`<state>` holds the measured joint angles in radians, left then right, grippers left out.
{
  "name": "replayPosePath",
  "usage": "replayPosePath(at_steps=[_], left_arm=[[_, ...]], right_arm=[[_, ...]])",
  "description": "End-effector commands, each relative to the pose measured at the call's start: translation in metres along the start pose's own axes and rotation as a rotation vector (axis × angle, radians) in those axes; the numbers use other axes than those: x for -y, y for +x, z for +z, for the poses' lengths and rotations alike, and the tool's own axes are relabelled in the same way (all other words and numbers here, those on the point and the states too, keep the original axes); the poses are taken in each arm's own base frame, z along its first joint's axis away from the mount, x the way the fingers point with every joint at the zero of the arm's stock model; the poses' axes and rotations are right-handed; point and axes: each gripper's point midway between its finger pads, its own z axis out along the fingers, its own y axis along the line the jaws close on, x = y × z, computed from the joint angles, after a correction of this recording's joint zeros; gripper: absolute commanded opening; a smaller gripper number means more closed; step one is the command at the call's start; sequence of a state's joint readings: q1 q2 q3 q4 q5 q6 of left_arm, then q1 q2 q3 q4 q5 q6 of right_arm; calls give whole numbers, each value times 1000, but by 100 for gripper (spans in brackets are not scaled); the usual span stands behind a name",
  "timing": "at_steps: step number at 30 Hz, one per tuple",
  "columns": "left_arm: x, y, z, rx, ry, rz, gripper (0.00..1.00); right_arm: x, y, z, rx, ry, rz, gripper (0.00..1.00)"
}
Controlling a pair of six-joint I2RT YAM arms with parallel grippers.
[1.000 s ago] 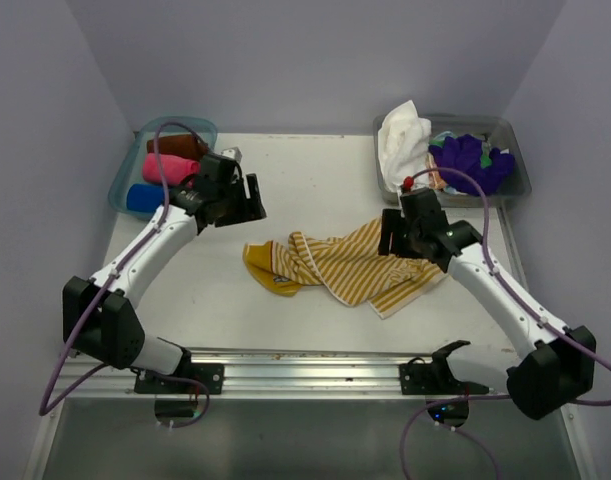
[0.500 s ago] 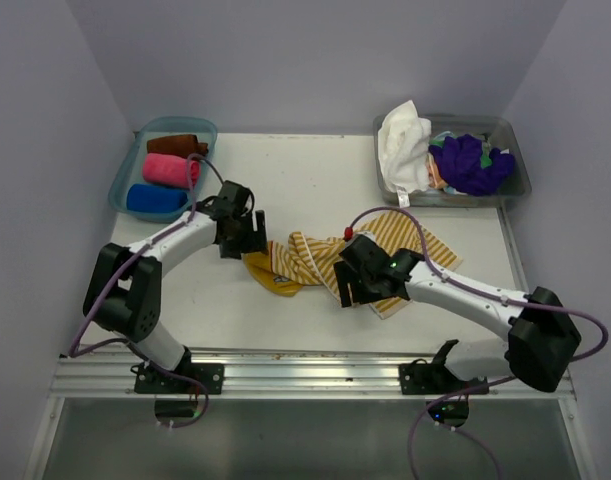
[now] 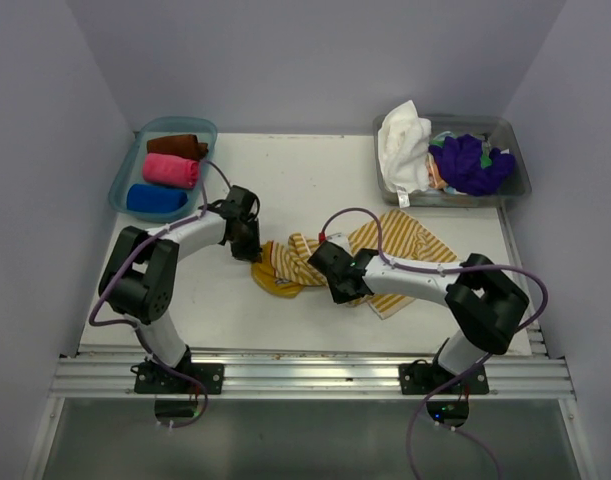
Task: Roll the towels
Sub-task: Flatten the towel
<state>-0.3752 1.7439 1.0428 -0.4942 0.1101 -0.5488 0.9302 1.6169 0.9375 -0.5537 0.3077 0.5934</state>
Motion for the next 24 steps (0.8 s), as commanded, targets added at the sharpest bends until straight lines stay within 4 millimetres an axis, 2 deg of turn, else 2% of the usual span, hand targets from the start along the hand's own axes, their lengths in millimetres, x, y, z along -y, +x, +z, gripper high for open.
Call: replayPosePath(at_steps=[1,2,4,7,8,9,10,13,14,15,16,17,18,19,20,22,23,24], left_arm=[[8,-12,-1,31,34,24,2],[10,-15,-4,36,33,24,0],[11,-20,-8,51,32,29,0],[12,-33,-18,95,16,29,0],[11,-42,-26,120,14,24,0],[11,-47,-30,134,13,21,0],[13,-61,-41,171,26,20,0],[13,-86,-65,233,30,17,0],[22,-105,-81,279,48,19,0],[26,-116,-91,307,63,19,0],[37,-141,-112,373,91,32,0],[40,-151,-123,392,95,39,0],[43,-163,-135,421,92,44,0],[52,-191,-161,495,102,53,0],[50,-198,-173,510,92,47,0],[47,-219,-200,571,115,35,0],[53,-228,-223,619,158,39,0],[51,-232,-235,651,173,34,0]], right_arm=[[9,-28,-3,103,70,40,10],[16,-30,-5,114,100,43,0],[32,-37,-8,130,129,71,0],[60,-54,-24,181,144,136,0],[70,-57,-28,191,152,153,0],[86,-68,-39,225,157,202,0],[95,-72,-44,240,165,205,0],[128,-98,-71,318,190,256,0],[135,-114,-85,362,190,272,0],[151,-125,-95,390,211,299,0],[162,-135,-104,413,236,283,0],[171,-158,-126,470,240,302,0],[186,-169,-139,498,263,326,0],[195,-180,-151,526,281,313,0],[203,-199,-178,591,282,328,0],[221,-212,-204,645,310,335,0],[226,-222,-227,696,310,349,0],[235,-224,-236,713,322,360,0]])
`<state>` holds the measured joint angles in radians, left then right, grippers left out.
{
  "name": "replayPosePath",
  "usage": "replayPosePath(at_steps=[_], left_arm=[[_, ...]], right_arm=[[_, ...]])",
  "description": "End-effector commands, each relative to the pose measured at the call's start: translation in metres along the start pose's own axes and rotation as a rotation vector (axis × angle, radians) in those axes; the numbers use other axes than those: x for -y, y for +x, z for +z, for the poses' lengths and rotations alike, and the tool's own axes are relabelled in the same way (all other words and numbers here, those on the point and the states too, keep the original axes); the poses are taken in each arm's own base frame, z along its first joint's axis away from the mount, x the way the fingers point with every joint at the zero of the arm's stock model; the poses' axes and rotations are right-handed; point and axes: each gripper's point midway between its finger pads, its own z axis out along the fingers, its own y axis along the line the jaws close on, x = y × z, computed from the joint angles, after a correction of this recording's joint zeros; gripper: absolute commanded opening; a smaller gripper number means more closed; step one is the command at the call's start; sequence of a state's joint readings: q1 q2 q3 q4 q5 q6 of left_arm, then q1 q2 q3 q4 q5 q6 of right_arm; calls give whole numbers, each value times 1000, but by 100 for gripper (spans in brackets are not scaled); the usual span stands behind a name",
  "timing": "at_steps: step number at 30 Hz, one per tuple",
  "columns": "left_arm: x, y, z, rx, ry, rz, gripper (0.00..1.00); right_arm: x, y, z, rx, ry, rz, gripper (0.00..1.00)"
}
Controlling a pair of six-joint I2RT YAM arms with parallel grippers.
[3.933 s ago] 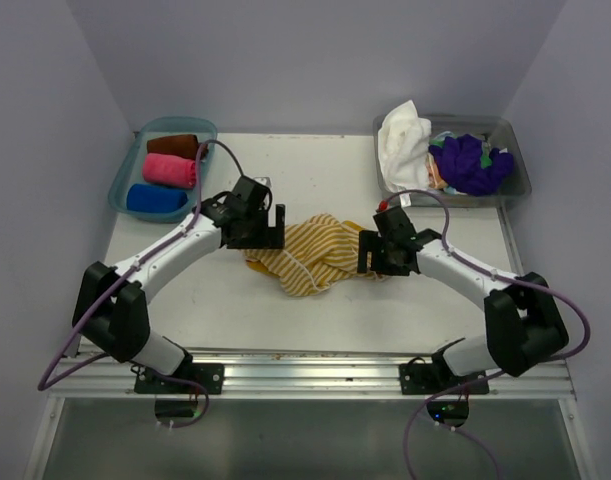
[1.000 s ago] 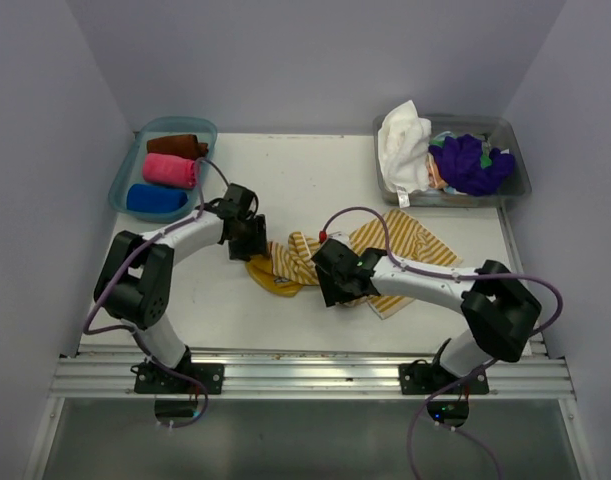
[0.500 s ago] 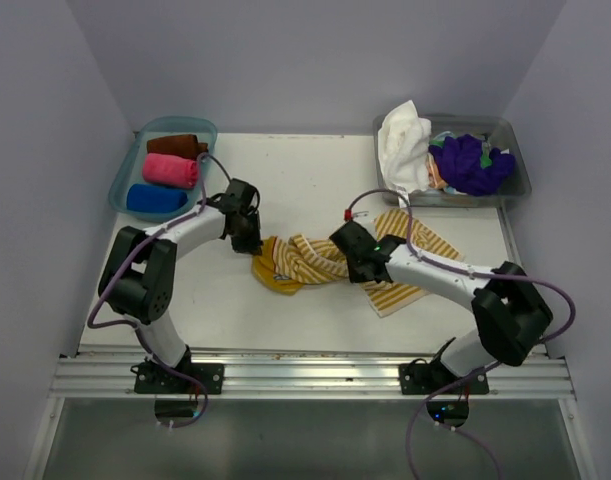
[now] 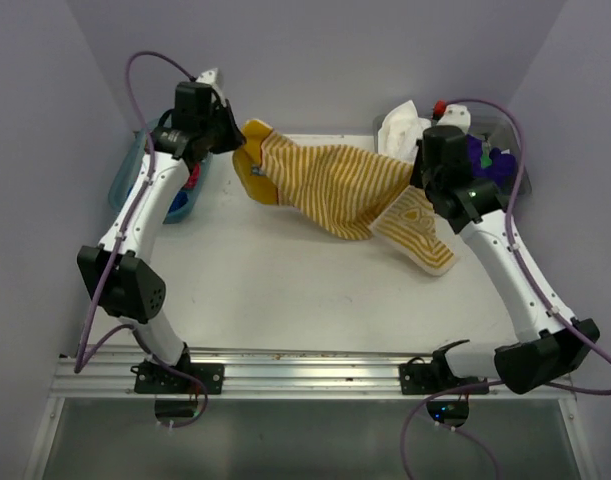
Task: Roll the towels
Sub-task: Flatten the towel
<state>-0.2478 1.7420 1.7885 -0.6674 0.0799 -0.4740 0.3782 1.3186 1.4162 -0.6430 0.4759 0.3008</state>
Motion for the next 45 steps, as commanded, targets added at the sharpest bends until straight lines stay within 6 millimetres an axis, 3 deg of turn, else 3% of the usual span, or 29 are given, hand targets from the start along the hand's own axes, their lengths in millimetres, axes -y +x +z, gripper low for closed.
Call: replayPosePath(at_steps=[1,3,4,5,6,7,8,9,10,11,12,13,14,16,19,22,24,25,29,33,34,37,43,45], left_arm=[[-14,-44,-46,117,12,-7,0],[-17,-52,-58,182,47,-20,0],[-30,-38,-67,186,35,-42,0],[-34,-40,-71,229,39,-44,0],[-42,-32,-73,237,25,-56,0],[-61,-6,-73,218,-14,-82,0],[-70,3,-73,225,-41,-99,0],[-79,17,-72,208,-55,-113,18],[-93,43,-66,158,-84,-145,37],[-99,58,-64,124,-94,-156,56],[-102,69,-61,97,-97,-161,82],[-105,80,-57,66,-105,-172,87],[-103,86,-57,45,-89,-174,89],[-101,84,-57,40,-77,-172,89],[-96,83,-58,34,-62,-167,84],[-105,97,-53,-7,-123,-180,76],[-120,112,-50,-43,-219,-202,68],[-128,125,-45,-78,-261,-232,67],[-154,140,-27,-117,-385,-254,66],[-165,143,2,-166,-460,-236,68],[-161,134,6,-156,-465,-225,68],[-154,130,25,-168,-522,-168,70],[-156,151,38,-234,-677,-68,70],[-164,155,31,-247,-734,-47,69]], right_arm=[[28,-56,-34,135,31,-25,0],[33,-60,-42,151,25,-16,0],[34,-60,-47,158,19,-9,0],[37,-53,-53,154,10,-5,0],[39,-48,-57,151,4,11,0],[40,-41,-59,144,-3,17,0],[44,-19,-54,100,11,6,0],[49,-14,-63,109,8,28,0],[52,-3,-64,91,14,28,0],[58,20,-59,40,37,13,4],[62,28,-61,30,47,14,16],[65,36,-60,12,60,12,41],[67,51,-57,-27,70,-1,52],[65,63,-55,-64,63,6,59],[45,85,-52,-138,-37,36,59],[29,109,-43,-210,-96,73,57],[17,128,-37,-266,-141,102,57],[14,135,-36,-285,-150,109,57],[3,160,-28,-358,-193,129,57],[3,163,-29,-367,-195,120,58],[3,161,-30,-361,-198,120,59],[3,164,-30,-372,-202,119,60],[0,172,-30,-388,-215,131,61],[0,175,-30,-393,-216,131,62]])
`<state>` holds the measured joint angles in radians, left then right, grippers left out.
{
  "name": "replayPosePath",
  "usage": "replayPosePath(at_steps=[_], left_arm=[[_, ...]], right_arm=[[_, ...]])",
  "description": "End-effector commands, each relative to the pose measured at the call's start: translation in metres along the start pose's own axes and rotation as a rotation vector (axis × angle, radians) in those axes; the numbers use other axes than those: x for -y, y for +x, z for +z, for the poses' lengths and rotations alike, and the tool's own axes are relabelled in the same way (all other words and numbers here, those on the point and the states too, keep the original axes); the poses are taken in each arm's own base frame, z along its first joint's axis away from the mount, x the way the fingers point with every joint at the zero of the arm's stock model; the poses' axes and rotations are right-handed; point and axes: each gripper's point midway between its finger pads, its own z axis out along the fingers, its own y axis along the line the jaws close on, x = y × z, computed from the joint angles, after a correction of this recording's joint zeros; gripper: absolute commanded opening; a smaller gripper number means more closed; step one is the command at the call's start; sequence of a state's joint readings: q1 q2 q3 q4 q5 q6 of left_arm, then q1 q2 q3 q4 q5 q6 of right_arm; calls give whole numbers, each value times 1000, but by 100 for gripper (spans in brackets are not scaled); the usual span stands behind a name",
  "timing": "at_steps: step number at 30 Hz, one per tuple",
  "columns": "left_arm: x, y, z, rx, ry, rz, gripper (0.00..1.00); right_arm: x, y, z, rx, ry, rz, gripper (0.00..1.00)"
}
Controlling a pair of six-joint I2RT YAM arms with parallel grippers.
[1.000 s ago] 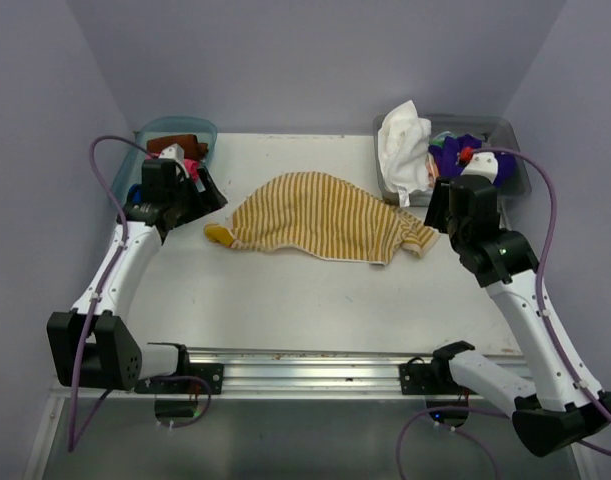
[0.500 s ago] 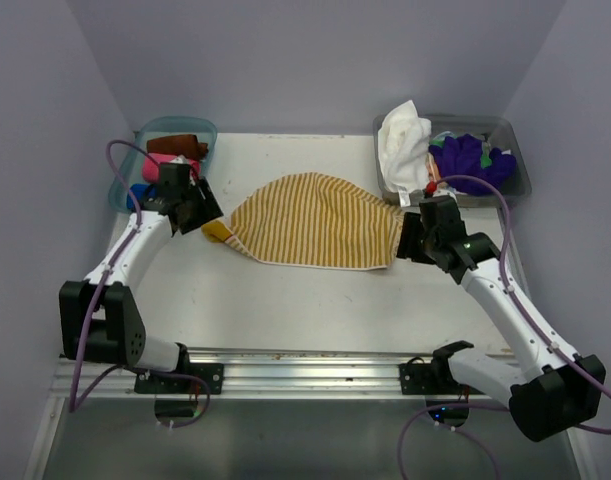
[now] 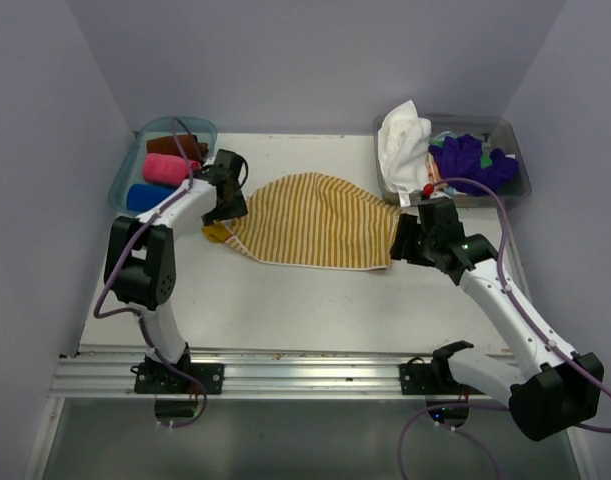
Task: Roll the towels
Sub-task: Flatten the towel
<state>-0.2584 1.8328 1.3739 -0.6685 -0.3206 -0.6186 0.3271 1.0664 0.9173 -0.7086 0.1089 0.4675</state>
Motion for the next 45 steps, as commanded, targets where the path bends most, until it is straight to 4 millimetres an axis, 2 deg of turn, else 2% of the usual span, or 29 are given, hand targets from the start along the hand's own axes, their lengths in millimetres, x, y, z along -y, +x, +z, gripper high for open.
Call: replayPosePath(at_steps=[1,7,11,17,20,21,24,25,26,27,30,33,38,39,40,41,42,43,45], left_arm=[[-29,1,-2,14,-167,5,68],[-41,15,-4,-6,-198,37,66],[-44,23,-3,-25,-197,50,56],[-51,25,-17,-8,-188,46,54],[-66,32,-25,-6,-223,39,54],[-75,40,-27,-18,-231,33,54],[-84,53,-27,-38,-201,-19,56],[-96,62,-27,-46,-205,-62,57],[-94,62,-26,-40,-164,-97,59],[-103,64,-28,-36,-151,-142,59],[-103,52,-31,5,-104,-204,62],[-81,35,-42,55,4,-214,69],[-45,29,-43,58,48,-141,80],[-32,25,-40,53,45,-113,81],[-32,28,-39,31,13,-91,82],[-33,24,-35,40,-28,-77,82],[-25,17,-37,52,-29,-63,82],[-25,21,-26,29,-61,-43,82],[-25,18,-17,20,-105,-22,82]], right_arm=[[-6,-1,0,16,-37,13,62],[-8,-1,3,12,-42,13,62],[-10,-3,3,13,-51,15,62],[-6,-1,2,14,-40,10,63],[-6,0,1,12,-38,10,63],[-6,1,1,13,-37,10,63],[-7,0,2,17,-42,12,63],[-7,0,2,17,-42,10,63],[-7,0,2,15,-43,10,63],[-7,-1,2,14,-43,10,63],[-7,-2,1,18,-43,9,63],[-7,-3,0,22,-42,7,63],[-9,-2,1,17,-49,11,63],[-9,-2,1,14,-50,13,63],[-10,-1,2,10,-52,16,63],[-11,-1,2,11,-56,18,63],[-10,-1,2,9,-58,17,63],[-11,0,3,8,-59,17,63],[-10,0,3,6,-56,16,63]])
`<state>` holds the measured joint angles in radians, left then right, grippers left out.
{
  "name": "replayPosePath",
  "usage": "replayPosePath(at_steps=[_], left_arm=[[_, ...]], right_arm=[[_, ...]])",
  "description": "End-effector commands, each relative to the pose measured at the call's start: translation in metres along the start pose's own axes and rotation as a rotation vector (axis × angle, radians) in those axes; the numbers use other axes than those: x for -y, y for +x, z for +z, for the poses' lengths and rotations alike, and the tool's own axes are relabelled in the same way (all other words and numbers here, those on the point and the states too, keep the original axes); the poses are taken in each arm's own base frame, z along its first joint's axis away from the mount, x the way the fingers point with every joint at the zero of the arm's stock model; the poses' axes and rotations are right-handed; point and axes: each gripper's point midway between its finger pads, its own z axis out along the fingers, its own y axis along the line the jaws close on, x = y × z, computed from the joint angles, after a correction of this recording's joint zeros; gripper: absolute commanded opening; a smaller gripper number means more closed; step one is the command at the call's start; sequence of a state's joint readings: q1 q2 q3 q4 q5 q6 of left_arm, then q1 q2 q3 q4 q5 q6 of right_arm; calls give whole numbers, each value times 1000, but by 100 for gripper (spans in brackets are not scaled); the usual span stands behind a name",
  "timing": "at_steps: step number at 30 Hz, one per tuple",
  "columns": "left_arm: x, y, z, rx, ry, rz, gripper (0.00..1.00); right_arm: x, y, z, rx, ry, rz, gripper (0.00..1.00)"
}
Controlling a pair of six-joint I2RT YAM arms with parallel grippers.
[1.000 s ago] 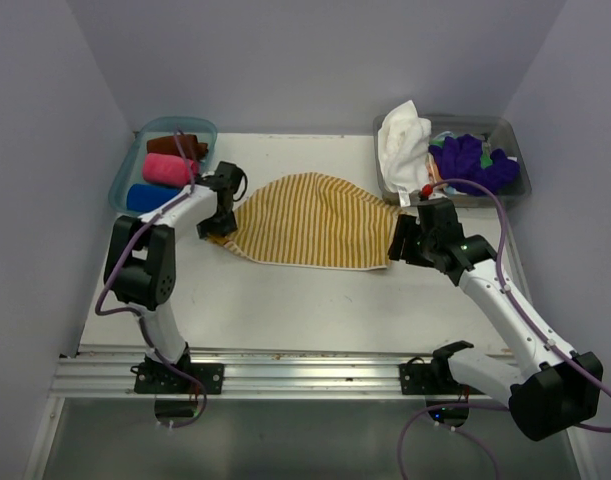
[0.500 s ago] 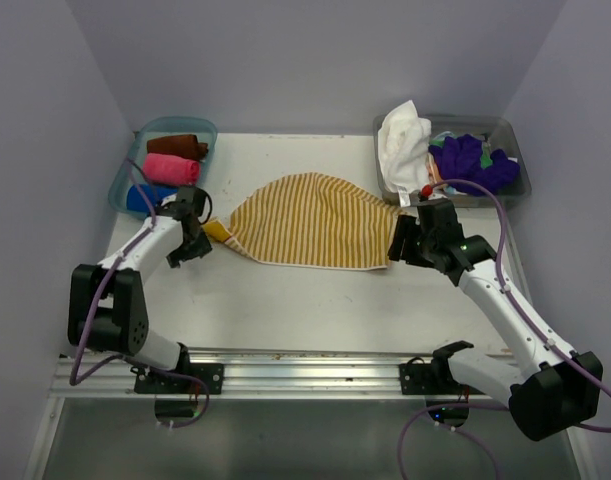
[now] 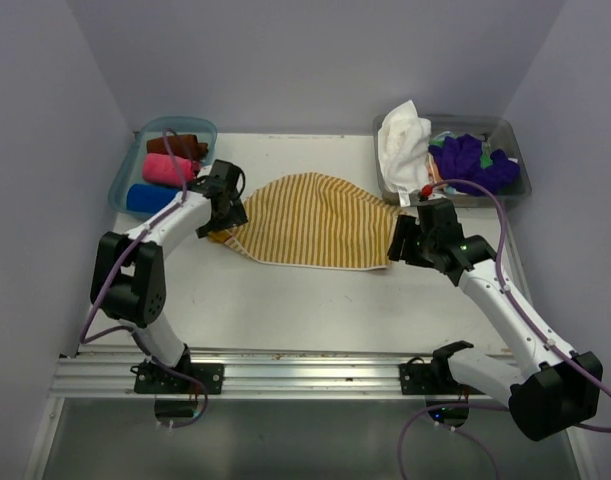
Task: Roll the towels
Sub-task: Flatten the towel
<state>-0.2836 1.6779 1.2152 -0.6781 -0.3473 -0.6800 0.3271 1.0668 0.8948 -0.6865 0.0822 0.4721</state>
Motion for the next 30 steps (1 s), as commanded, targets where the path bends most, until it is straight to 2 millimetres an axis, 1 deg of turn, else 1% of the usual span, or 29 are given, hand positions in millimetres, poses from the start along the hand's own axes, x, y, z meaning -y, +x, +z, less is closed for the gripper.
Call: replayPosePath(at_steps=[1,3,4,7,10,12,13,15,16,19,20,21,24,27,30], left_arm=[[-5,-10,9,10,-104,23,82],[-5,-12,13,14,-125,37,80],[-7,-8,19,-1,-142,48,79],[-13,-5,23,-11,-182,58,73],[-19,-7,15,11,-191,38,60],[-23,-10,5,41,-182,21,58],[-24,-12,3,52,-182,15,55],[-29,-12,-1,62,-185,9,52],[-30,-12,-1,60,-185,5,47],[-33,-8,7,40,-184,7,43],[-31,-5,9,24,-163,4,42],[-35,-2,15,4,-168,2,42],[-35,0,24,-16,-144,-4,41],[-38,4,28,-34,-145,-9,42],[-41,8,32,-44,-151,-11,55]], right_arm=[[-7,-6,-2,18,-30,8,63],[-6,-5,-2,18,-25,6,63],[-5,-5,-1,18,-23,5,63],[-6,-6,-1,18,-23,5,63],[-6,-5,1,16,-24,9,63],[-6,-5,2,15,-23,11,63],[-6,-4,3,13,-23,12,63],[-6,-4,4,12,-22,11,62],[-6,-4,5,11,-24,11,63],[-6,-3,5,10,-26,10,62],[-6,-4,5,11,-25,10,62],[-6,-4,4,11,-25,8,62],[-3,-2,4,9,-14,3,62],[0,-1,3,12,-3,-1,62],[0,0,3,11,-1,-3,62]])
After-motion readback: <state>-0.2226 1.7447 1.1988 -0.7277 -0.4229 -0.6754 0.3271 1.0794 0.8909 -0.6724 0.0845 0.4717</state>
